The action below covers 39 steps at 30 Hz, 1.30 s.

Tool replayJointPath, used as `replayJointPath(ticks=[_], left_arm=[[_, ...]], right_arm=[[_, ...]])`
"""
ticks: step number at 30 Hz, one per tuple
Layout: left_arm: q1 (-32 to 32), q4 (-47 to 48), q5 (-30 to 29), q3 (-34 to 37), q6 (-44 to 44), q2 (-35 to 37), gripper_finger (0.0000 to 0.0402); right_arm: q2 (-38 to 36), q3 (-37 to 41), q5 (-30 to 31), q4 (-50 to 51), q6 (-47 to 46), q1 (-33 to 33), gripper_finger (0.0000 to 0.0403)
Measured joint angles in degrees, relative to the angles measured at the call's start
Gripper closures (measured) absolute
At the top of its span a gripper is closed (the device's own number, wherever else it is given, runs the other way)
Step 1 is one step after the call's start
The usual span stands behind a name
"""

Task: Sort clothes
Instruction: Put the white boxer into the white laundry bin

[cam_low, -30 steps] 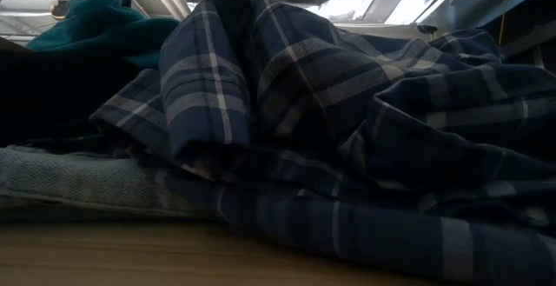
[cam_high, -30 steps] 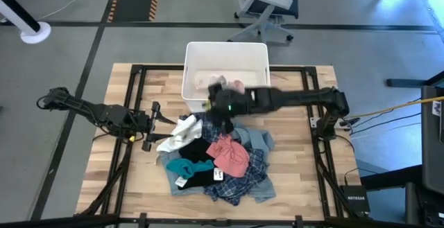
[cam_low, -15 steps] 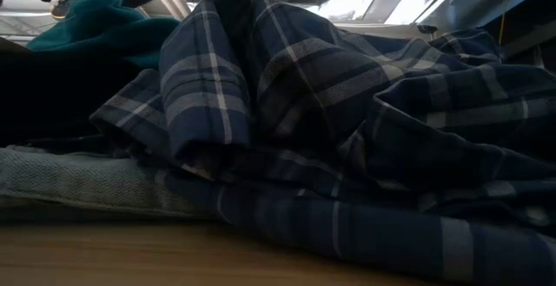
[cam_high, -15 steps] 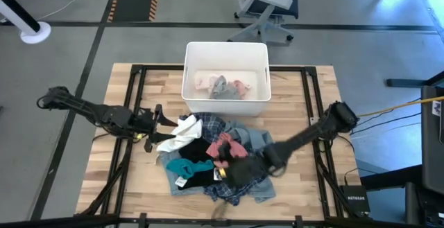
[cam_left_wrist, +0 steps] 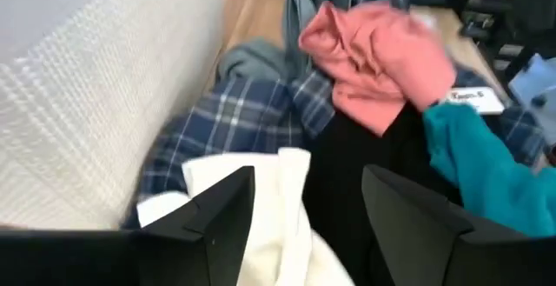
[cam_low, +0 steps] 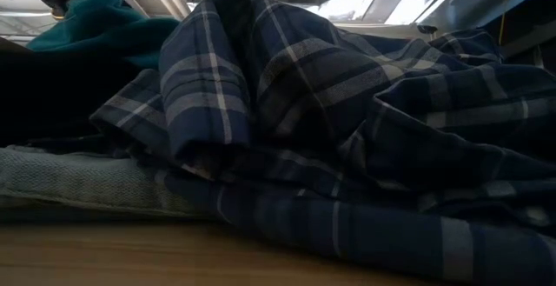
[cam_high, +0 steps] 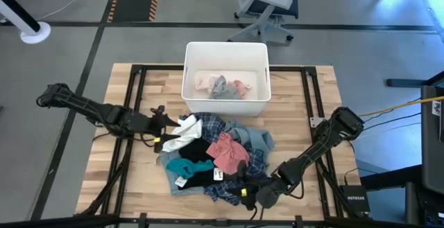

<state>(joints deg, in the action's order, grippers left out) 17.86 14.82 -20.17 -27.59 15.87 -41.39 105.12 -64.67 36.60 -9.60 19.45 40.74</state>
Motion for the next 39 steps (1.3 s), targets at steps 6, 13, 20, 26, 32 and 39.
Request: replayJointPath(ticks=[6, 13, 20, 26, 32, 39], left_arm=[[0.2, 2.7, 2.3, -2.5, 2.3, -9.3, 0.0192], [0.4, -0.1, 1.0, -3.3, 1.8, -19.5, 0.0192], [-2.4, -3.9, -0.7, -3.5, 2.5, -26.1, 0.0192], [-3.0, -6.8, 0.1, -3.5, 0.9, -29.2, 0.0224], [-3.0, -8.0, -1.1, -3.5, 0.5, -29.5, 0.0355], [-2.9, -5.9, -1.8, -8.8, -2.7, -25.9, 0.0390]], right_arm=[[0.0, 8.6, 5.1, -9.8, -6.8, 1.8, 0.0171], [0.0, 15.1, 7.2, -17.2, -10.6, 2.4, 0.0171], [0.0, 15.7, 7.8, -17.4, -10.3, 2.4, 0.0171], [0.0, 15.7, 7.9, -17.3, -9.6, 2.4, 0.0171], [0.0, 15.7, 8.0, -17.3, -8.9, 2.4, 0.0171], [0.0, 15.7, 9.0, -17.2, -8.6, 2.4, 0.0171]])
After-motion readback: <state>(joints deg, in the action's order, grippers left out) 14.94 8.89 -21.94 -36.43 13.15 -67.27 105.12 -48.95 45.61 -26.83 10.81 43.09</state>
